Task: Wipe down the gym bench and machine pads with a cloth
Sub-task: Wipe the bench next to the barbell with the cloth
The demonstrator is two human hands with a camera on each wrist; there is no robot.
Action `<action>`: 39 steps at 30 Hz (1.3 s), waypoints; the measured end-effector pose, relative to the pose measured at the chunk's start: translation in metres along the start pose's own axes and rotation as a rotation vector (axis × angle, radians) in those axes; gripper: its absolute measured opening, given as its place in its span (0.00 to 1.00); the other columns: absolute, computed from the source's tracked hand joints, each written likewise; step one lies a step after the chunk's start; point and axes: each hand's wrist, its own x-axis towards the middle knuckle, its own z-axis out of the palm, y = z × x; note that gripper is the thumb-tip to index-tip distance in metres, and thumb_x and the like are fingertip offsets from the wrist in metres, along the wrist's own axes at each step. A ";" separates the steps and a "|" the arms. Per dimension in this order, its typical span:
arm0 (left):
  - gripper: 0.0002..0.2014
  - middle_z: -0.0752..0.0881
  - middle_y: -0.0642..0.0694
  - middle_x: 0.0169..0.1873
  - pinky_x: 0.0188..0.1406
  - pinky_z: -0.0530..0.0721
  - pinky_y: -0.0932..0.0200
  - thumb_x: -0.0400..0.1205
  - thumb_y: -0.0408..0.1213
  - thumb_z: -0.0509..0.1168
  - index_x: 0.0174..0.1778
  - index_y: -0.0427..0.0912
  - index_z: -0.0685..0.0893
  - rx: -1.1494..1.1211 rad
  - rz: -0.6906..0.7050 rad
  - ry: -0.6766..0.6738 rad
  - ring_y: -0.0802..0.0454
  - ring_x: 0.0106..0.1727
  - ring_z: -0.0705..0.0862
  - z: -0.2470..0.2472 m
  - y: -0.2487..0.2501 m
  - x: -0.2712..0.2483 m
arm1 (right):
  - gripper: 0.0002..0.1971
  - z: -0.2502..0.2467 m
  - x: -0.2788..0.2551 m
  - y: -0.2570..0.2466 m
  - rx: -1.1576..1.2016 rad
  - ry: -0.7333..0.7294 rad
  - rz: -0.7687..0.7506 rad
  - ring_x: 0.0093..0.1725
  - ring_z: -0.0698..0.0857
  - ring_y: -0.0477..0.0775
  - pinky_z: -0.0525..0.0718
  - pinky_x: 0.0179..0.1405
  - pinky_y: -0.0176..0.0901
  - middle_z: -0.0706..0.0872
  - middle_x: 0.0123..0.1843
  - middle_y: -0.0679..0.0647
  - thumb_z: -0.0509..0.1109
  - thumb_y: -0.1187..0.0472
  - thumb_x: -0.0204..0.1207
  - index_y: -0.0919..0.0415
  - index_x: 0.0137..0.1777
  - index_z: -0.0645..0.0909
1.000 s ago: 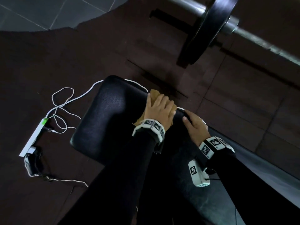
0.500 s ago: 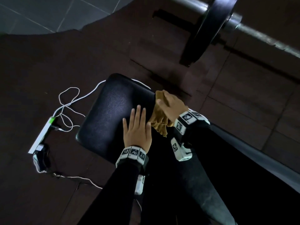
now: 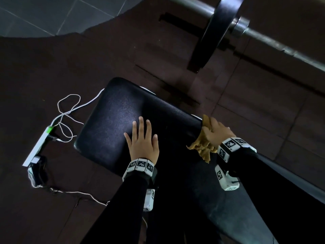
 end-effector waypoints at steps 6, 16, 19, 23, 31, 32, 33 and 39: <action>0.30 0.43 0.49 0.84 0.79 0.45 0.34 0.86 0.51 0.47 0.84 0.49 0.48 0.014 0.006 -0.014 0.46 0.84 0.42 -0.006 0.000 0.000 | 0.36 0.016 0.007 -0.008 -0.082 0.051 -0.118 0.73 0.71 0.69 0.66 0.73 0.59 0.65 0.80 0.56 0.51 0.32 0.78 0.40 0.82 0.42; 0.28 0.55 0.52 0.83 0.79 0.56 0.38 0.85 0.47 0.56 0.82 0.56 0.57 -0.255 -0.116 -0.300 0.48 0.83 0.56 -0.055 0.022 0.000 | 0.29 -0.025 -0.025 0.063 0.037 0.032 -0.092 0.67 0.78 0.65 0.73 0.63 0.45 0.76 0.70 0.63 0.67 0.60 0.78 0.51 0.79 0.64; 0.23 0.75 0.47 0.73 0.72 0.72 0.53 0.83 0.44 0.61 0.76 0.51 0.71 -0.479 -0.064 -0.273 0.47 0.71 0.76 -0.081 0.042 -0.012 | 0.28 -0.048 -0.051 0.064 0.089 0.071 -0.117 0.64 0.81 0.61 0.75 0.59 0.40 0.83 0.66 0.58 0.71 0.58 0.75 0.51 0.76 0.70; 0.17 0.82 0.49 0.61 0.60 0.79 0.59 0.82 0.42 0.64 0.67 0.49 0.79 -0.610 0.005 -0.228 0.52 0.55 0.84 -0.121 0.068 -0.037 | 0.28 -0.077 -0.090 0.056 0.187 0.108 -0.168 0.61 0.84 0.57 0.76 0.57 0.37 0.86 0.62 0.54 0.74 0.57 0.72 0.48 0.73 0.74; 0.17 0.82 0.60 0.52 0.50 0.79 0.71 0.79 0.43 0.68 0.64 0.55 0.80 -0.676 0.149 -0.148 0.64 0.47 0.83 -0.189 0.101 -0.108 | 0.25 -0.131 -0.182 0.039 0.342 0.159 -0.281 0.52 0.85 0.44 0.75 0.52 0.29 0.86 0.48 0.39 0.78 0.57 0.67 0.39 0.63 0.79; 0.17 0.81 0.62 0.51 0.49 0.79 0.72 0.79 0.43 0.68 0.64 0.56 0.79 -0.677 0.162 -0.151 0.65 0.47 0.83 -0.196 0.103 -0.118 | 0.25 -0.137 -0.194 0.035 0.348 0.164 -0.300 0.52 0.85 0.43 0.74 0.51 0.28 0.85 0.48 0.38 0.78 0.57 0.67 0.41 0.63 0.79; 0.18 0.81 0.64 0.50 0.50 0.81 0.70 0.78 0.44 0.68 0.65 0.56 0.79 -0.675 0.181 -0.153 0.66 0.47 0.83 -0.204 0.105 -0.127 | 0.25 -0.143 -0.205 0.032 0.351 0.168 -0.318 0.52 0.84 0.41 0.73 0.51 0.26 0.85 0.49 0.38 0.78 0.57 0.67 0.42 0.64 0.80; 0.20 0.81 0.64 0.50 0.55 0.82 0.62 0.78 0.45 0.69 0.67 0.55 0.78 -0.606 0.272 -0.151 0.63 0.48 0.82 -0.243 0.112 -0.170 | 0.25 -0.169 -0.266 0.020 0.359 0.186 -0.405 0.54 0.84 0.40 0.75 0.53 0.25 0.86 0.52 0.39 0.77 0.59 0.67 0.45 0.65 0.80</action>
